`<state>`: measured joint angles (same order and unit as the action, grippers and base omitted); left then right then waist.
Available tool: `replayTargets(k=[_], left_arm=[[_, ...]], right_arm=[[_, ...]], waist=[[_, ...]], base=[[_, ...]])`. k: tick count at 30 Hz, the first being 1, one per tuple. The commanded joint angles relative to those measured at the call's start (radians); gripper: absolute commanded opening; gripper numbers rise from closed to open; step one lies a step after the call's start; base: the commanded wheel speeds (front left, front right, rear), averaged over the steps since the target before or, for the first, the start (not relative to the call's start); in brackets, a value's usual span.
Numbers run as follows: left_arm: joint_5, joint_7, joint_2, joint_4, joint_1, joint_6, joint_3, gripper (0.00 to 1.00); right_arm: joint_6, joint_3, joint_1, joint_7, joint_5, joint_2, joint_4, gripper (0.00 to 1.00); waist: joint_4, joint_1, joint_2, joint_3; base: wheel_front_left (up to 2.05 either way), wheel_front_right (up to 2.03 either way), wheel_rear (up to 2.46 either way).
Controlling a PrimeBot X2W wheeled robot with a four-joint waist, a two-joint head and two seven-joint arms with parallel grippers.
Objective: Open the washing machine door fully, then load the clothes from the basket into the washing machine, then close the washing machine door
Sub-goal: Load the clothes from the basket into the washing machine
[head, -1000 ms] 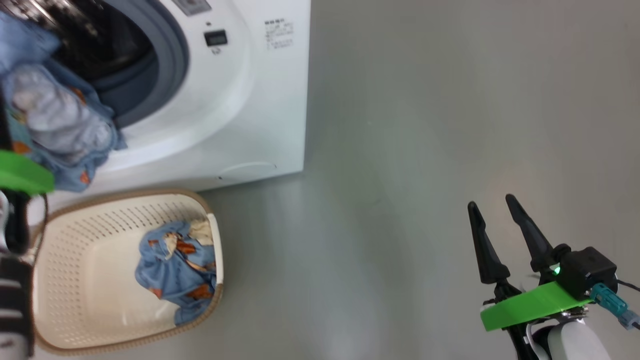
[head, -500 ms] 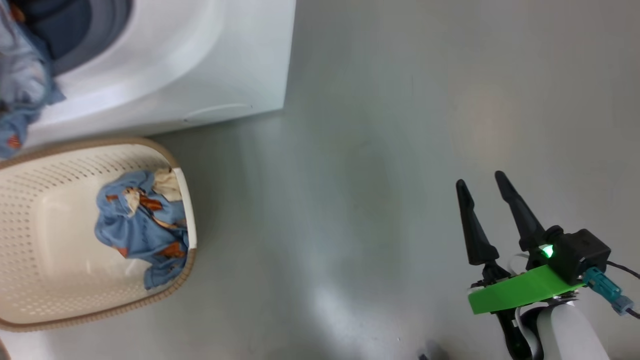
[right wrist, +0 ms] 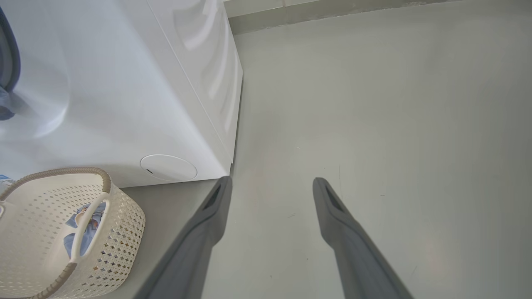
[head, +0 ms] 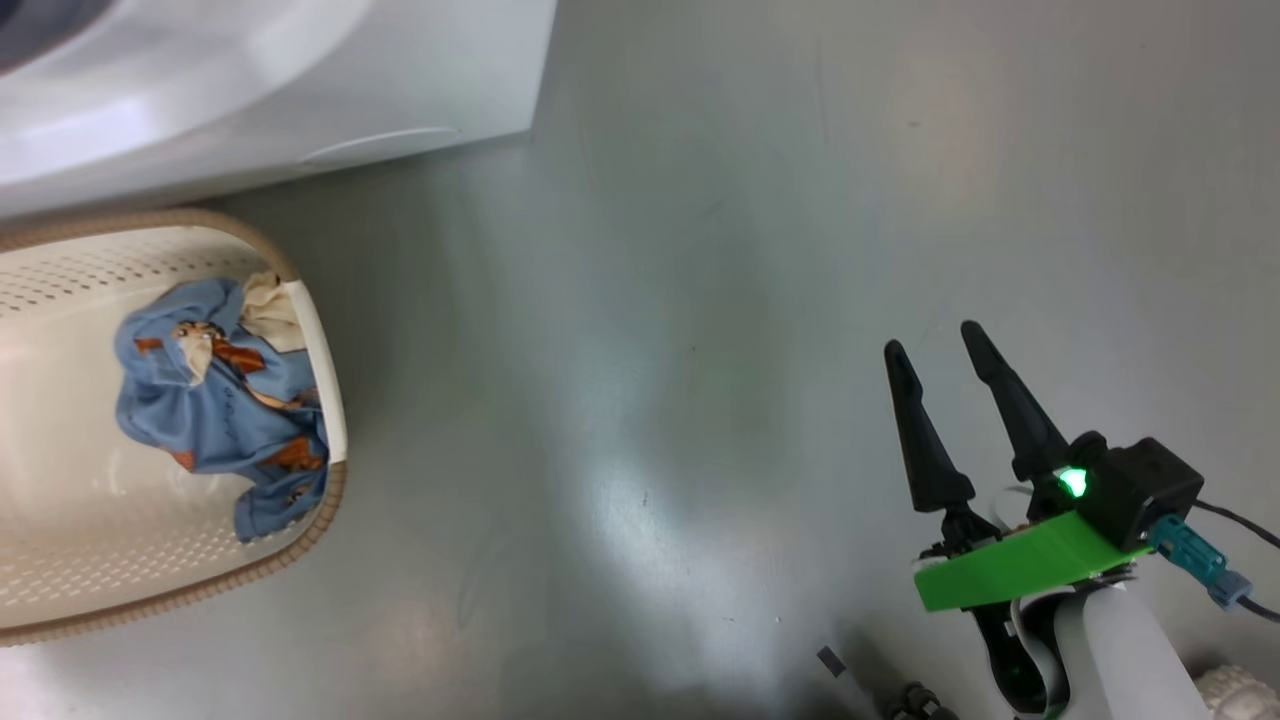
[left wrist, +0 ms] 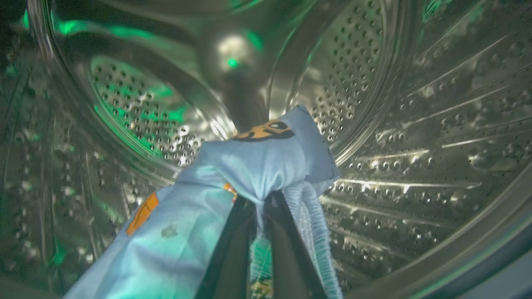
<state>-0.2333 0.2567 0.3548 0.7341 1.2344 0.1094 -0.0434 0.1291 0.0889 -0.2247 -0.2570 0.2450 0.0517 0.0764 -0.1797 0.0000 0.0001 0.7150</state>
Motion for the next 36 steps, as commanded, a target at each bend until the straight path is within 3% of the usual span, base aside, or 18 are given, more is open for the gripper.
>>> replayTargets(k=[1,5,21,24,27,29,36], left_arm=[[0.025,0.005,0.064,-0.065,0.015,-0.005,-0.02,0.0],[0.064,0.005,0.063,-0.185,-0.001,-0.006,-0.048,0.0],[0.141,0.005,0.04,-0.451,-0.077,0.014,-0.131,0.0],[0.143,0.005,0.029,-0.462,-0.087,0.016,-0.146,0.0],[0.133,0.005,0.011,-0.36,-0.107,0.016,-0.164,0.01],[0.126,0.005,0.005,-0.293,-0.103,0.017,-0.173,1.0],[0.112,0.005,-0.004,-0.117,-0.069,0.018,-0.182,1.0]], right_arm=[[0.002,0.028,0.004,-0.005,0.007,-0.001,-0.02,1.0],[0.002,0.04,-0.009,-0.005,0.013,-0.001,-0.018,1.0],[0.002,0.058,-0.031,-0.005,0.031,-0.001,-0.013,1.0],[0.002,0.057,-0.035,-0.005,0.035,-0.001,-0.012,1.0],[0.002,0.062,-0.034,-0.005,0.039,-0.001,-0.005,1.0],[0.002,0.064,-0.032,-0.005,0.042,-0.001,-0.001,1.0],[0.002,0.058,-0.029,-0.005,0.039,-0.001,0.006,1.0]], waist=[[-0.012,0.0,-0.0001,0.018],[-0.021,0.0,-0.0001,0.03],[-0.033,0.0,-0.0001,0.049],[-0.034,0.0,-0.0001,0.053],[-0.033,0.0,-0.0001,0.047],[-0.031,0.0,-0.0001,0.043],[-0.019,0.0,-0.0001,0.03]], base=[[0.0,0.0,0.0],[0.0,0.0,0.0],[0.0,0.0,0.0],[0.0,0.0,0.0],[0.0,0.0,0.0],[0.0,0.0,0.0],[0.0,0.0,0.0]])
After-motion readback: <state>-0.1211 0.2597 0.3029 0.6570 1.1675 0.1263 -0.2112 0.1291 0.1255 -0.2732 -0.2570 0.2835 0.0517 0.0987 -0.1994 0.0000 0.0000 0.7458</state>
